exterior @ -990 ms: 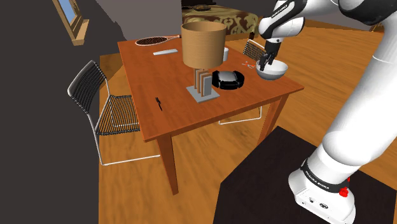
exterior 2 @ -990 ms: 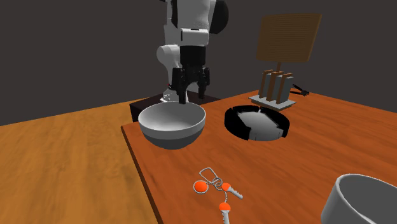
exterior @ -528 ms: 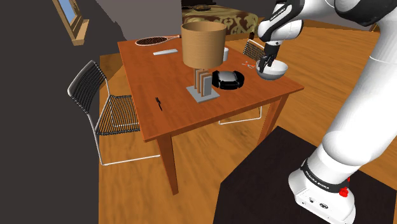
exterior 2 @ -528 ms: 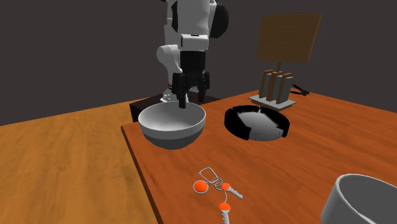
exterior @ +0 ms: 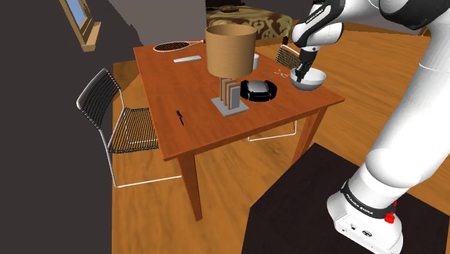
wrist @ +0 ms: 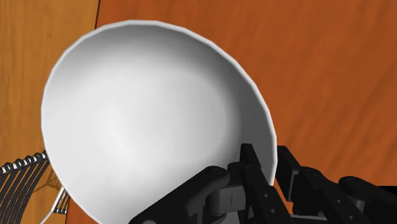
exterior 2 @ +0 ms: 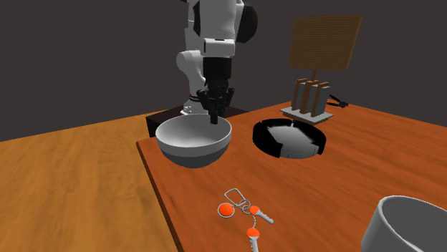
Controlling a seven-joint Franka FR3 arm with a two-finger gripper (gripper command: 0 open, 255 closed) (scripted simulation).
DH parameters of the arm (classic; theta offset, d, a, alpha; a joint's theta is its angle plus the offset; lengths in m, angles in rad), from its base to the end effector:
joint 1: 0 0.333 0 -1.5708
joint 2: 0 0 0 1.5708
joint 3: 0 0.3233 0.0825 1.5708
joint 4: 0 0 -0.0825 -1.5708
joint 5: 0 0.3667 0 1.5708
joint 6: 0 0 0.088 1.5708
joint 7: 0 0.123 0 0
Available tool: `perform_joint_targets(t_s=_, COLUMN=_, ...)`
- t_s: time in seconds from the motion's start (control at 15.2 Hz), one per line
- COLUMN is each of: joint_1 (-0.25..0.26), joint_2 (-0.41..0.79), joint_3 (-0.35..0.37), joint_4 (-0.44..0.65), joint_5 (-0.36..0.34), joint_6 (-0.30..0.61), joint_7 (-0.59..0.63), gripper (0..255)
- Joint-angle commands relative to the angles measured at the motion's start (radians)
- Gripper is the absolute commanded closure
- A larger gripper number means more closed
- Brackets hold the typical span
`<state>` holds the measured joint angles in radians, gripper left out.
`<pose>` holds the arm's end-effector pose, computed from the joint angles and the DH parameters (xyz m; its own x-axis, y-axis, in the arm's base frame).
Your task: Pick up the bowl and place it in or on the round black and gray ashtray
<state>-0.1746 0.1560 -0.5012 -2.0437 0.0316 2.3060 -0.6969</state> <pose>0.4548 -0.3542 0.3883 0.9978 0.0150 0.0652 0.0072 -0.9930 0.1182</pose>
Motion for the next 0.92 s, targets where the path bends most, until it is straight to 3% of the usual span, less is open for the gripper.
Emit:
perform_joint_targets(t_s=0.0, joint_1=0.000, joint_2=0.000, joint_3=0.000, joint_4=0.000, joint_5=0.000, joint_6=0.000, joint_7=0.000, gripper=255)
perform_joint_targets(t_s=0.26, joint_1=0.000, joint_2=0.000, joint_3=0.000, joint_4=0.000, joint_5=0.000, joint_6=0.000, joint_7=0.000, gripper=255)
perform_joint_targets(t_s=0.86, joint_1=0.008, joint_2=-0.055, joint_3=-0.006, joint_4=0.064, joint_5=-0.034, joint_6=-0.112, joint_7=0.019, gripper=255)
